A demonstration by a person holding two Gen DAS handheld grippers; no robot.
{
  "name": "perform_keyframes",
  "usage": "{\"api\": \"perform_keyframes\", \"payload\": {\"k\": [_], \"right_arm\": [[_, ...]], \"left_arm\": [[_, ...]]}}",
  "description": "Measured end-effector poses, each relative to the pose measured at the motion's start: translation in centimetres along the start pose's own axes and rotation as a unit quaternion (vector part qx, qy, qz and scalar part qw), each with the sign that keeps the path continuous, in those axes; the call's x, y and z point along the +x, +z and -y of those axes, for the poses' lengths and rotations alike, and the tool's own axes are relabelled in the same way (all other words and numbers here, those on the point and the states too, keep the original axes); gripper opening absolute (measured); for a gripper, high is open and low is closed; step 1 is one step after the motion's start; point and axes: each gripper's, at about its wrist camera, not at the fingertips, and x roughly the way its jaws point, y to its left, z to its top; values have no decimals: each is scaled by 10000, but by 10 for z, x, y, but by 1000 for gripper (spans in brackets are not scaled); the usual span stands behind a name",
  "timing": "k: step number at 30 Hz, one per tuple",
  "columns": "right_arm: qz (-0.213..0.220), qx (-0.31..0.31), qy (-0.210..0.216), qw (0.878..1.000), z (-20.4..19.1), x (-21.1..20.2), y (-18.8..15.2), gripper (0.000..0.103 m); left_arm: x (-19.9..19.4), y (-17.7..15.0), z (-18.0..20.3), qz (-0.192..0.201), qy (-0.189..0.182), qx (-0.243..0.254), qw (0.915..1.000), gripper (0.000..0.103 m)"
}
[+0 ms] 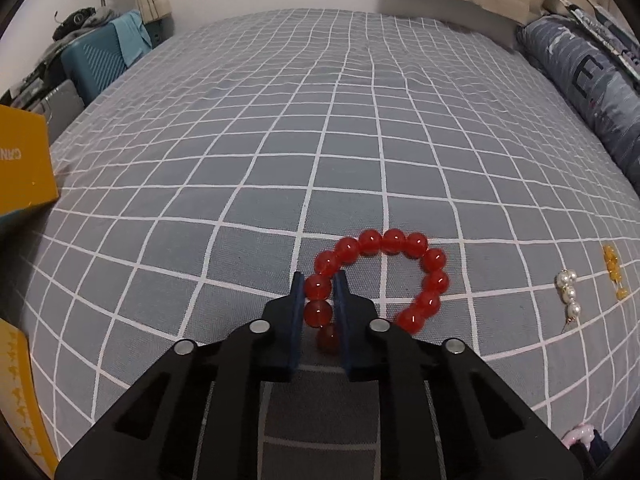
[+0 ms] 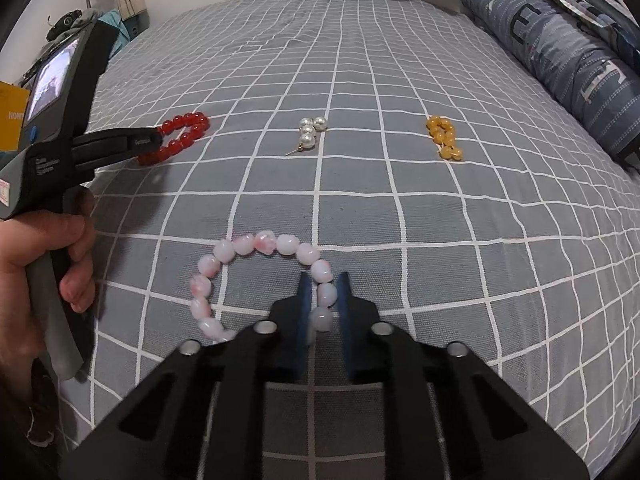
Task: Organize jewelry
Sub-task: 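Grasp the red bead bracelet with the left tool while the right tool grasps the pink bead bracelet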
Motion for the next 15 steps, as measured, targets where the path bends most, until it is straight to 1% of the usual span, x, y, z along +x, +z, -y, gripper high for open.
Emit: {"api": "perform_keyframes", "payload": {"k": [11,15], "right_arm": [[5,97,31,9999,4,-6,4,10],[56,119,37,9999,4,-10,6,10]], "left_arm": [[-10,1,-2,-121,3,-35,9999,13],[-13,2,-5,-256,38,-104,9996,13]]}}
